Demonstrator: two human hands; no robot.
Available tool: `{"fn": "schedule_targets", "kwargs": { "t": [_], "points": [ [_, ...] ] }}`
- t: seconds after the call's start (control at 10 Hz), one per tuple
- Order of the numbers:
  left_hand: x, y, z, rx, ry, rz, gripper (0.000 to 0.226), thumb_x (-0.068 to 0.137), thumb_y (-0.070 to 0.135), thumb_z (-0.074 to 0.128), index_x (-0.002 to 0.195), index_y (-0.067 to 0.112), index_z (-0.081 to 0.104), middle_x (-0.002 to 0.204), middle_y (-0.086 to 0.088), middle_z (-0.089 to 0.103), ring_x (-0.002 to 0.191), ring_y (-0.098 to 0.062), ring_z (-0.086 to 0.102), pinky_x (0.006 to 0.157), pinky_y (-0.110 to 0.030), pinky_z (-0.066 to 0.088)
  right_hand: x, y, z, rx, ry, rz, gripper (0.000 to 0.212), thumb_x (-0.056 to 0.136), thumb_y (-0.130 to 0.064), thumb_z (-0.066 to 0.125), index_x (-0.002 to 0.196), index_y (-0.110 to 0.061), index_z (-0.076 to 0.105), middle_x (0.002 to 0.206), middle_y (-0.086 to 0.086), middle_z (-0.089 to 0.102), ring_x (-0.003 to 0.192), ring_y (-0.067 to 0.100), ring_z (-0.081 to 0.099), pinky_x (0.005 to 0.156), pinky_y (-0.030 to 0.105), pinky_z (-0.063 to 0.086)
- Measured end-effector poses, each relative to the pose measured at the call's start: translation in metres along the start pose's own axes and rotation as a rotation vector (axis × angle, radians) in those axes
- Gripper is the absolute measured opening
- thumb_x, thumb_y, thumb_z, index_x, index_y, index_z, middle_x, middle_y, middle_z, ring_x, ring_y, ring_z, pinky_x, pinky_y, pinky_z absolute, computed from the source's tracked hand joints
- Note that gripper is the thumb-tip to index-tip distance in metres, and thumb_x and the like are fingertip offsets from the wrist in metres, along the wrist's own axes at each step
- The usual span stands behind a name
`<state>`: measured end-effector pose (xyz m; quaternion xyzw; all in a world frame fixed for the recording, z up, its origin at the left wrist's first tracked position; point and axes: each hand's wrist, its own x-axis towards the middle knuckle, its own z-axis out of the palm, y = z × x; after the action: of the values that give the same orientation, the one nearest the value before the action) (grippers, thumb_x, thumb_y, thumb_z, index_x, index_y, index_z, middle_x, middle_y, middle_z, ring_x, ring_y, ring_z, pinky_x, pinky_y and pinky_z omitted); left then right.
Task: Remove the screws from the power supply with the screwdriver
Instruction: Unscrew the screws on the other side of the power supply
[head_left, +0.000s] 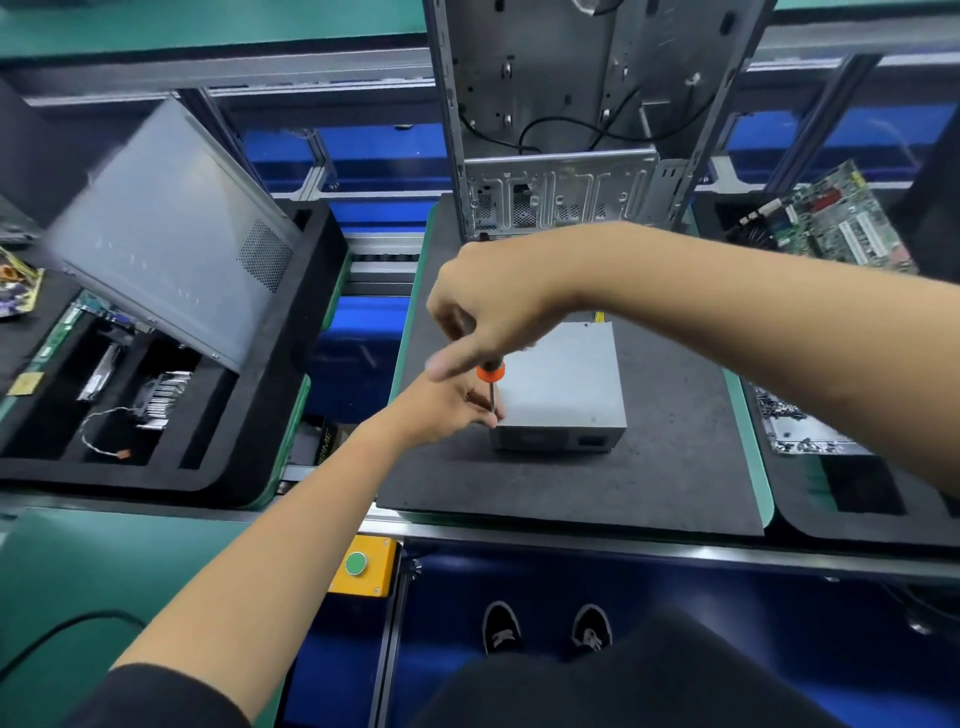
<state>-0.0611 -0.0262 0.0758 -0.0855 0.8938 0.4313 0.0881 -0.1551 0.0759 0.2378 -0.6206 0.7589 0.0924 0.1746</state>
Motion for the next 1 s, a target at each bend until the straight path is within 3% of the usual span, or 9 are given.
{"fn": "schedule_targets", "kwargs": {
  "t": [0.1, 0.2, 0.3, 0.5, 0.6, 0.7, 0.8, 0.9, 1.0],
  "points": [
    [-0.001, -0.001, 0.000, 0.026, 0.005, 0.039, 0.009, 0.075, 0.001, 0.075, 0.075, 0.010, 0.074, 0.077, 0.014, 0.069, 0.080, -0.005, 0.066, 0.079, -0.024, 0.054, -0.004, -0.003, -0.002, -0.006, 0.076, 0.037, 0.049, 0.099, -0.043, 0.034, 0.074, -0.009, 0.058, 0.050, 0.006, 0.064, 0.056, 0.026, 0.066, 0.050, 0.030, 0.043],
    [-0.003, -0.004, -0.002, 0.019, -0.013, 0.052, 0.015, 0.077, 0.002, 0.074, 0.079, 0.016, 0.071, 0.087, 0.008, 0.070, 0.084, -0.008, 0.067, 0.083, -0.029, 0.055, -0.005, -0.001, -0.002, 0.025, 0.023, -0.089, 0.029, 0.096, -0.033, 0.044, 0.081, -0.012, 0.054, 0.066, 0.004, 0.066, 0.050, 0.016, 0.066, 0.055, 0.032, 0.050],
    [-0.005, -0.009, -0.004, -0.032, 0.046, 0.019, 0.018, 0.076, 0.003, 0.074, 0.084, 0.019, 0.070, 0.092, -0.002, 0.071, 0.084, -0.013, 0.067, 0.084, -0.032, 0.056, -0.007, 0.008, -0.005, 0.007, 0.059, -0.218, 0.016, 0.088, -0.033, 0.062, 0.090, -0.020, 0.053, 0.075, -0.011, 0.057, 0.067, 0.007, 0.055, 0.059, 0.028, 0.042],
    [-0.005, -0.008, -0.003, -0.076, 0.056, 0.014, 0.019, 0.074, -0.002, 0.075, 0.082, 0.014, 0.070, 0.093, -0.009, 0.069, 0.080, -0.015, 0.067, 0.082, -0.028, 0.056, -0.012, 0.015, -0.007, 0.188, 0.007, -0.267, 0.016, 0.076, -0.015, 0.073, 0.084, -0.024, 0.062, 0.076, -0.015, 0.062, 0.070, 0.003, 0.056, 0.058, 0.020, 0.043],
    [-0.009, -0.008, -0.002, -0.089, 0.045, 0.005, 0.017, 0.074, -0.001, 0.075, 0.086, 0.009, 0.070, 0.092, -0.009, 0.068, 0.079, -0.012, 0.067, 0.080, -0.022, 0.054, -0.007, 0.019, -0.001, 0.025, 0.048, -0.118, 0.027, 0.087, -0.048, 0.057, 0.080, -0.021, 0.058, 0.072, -0.007, 0.065, 0.069, 0.014, 0.061, 0.057, 0.027, 0.043],
    [-0.011, -0.007, -0.004, -0.094, 0.045, 0.023, 0.021, 0.075, 0.001, 0.076, 0.081, 0.019, 0.069, 0.090, -0.004, 0.066, 0.081, -0.013, 0.066, 0.080, -0.019, 0.051, -0.004, 0.023, 0.001, -0.181, 0.070, -0.030, 0.041, 0.100, -0.045, 0.027, 0.078, -0.018, 0.049, 0.065, 0.008, 0.065, 0.063, 0.027, 0.065, 0.054, 0.033, 0.043],
    [-0.010, -0.006, -0.007, -0.059, 0.018, 0.059, 0.014, 0.076, 0.002, 0.076, 0.083, 0.014, 0.073, 0.088, -0.003, 0.066, 0.083, -0.015, 0.065, 0.081, -0.022, 0.052, -0.004, 0.023, 0.000, 0.023, 0.029, -0.110, 0.027, 0.097, -0.039, 0.044, 0.084, -0.016, 0.051, 0.067, -0.004, 0.066, 0.056, 0.012, 0.064, 0.055, 0.029, 0.040],
    [-0.008, -0.006, -0.007, -0.023, 0.027, 0.080, 0.010, 0.076, 0.003, 0.076, 0.084, 0.009, 0.075, 0.089, -0.005, 0.068, 0.083, -0.017, 0.066, 0.083, -0.032, 0.055, -0.008, 0.021, -0.005, 0.101, 0.015, -0.249, 0.019, 0.085, -0.026, 0.066, 0.093, -0.026, 0.049, 0.078, -0.014, 0.059, 0.069, 0.002, 0.054, 0.056, 0.019, 0.038],
    [-0.007, -0.007, -0.005, -0.045, 0.016, 0.081, 0.015, 0.075, 0.004, 0.078, 0.080, 0.018, 0.074, 0.089, -0.004, 0.068, 0.083, -0.016, 0.067, 0.084, -0.035, 0.056, -0.012, 0.022, -0.008, 0.184, 0.005, -0.295, 0.026, 0.076, -0.009, 0.069, 0.090, -0.026, 0.055, 0.086, -0.012, 0.059, 0.076, 0.008, 0.054, 0.059, 0.022, 0.044]
  ]
}}
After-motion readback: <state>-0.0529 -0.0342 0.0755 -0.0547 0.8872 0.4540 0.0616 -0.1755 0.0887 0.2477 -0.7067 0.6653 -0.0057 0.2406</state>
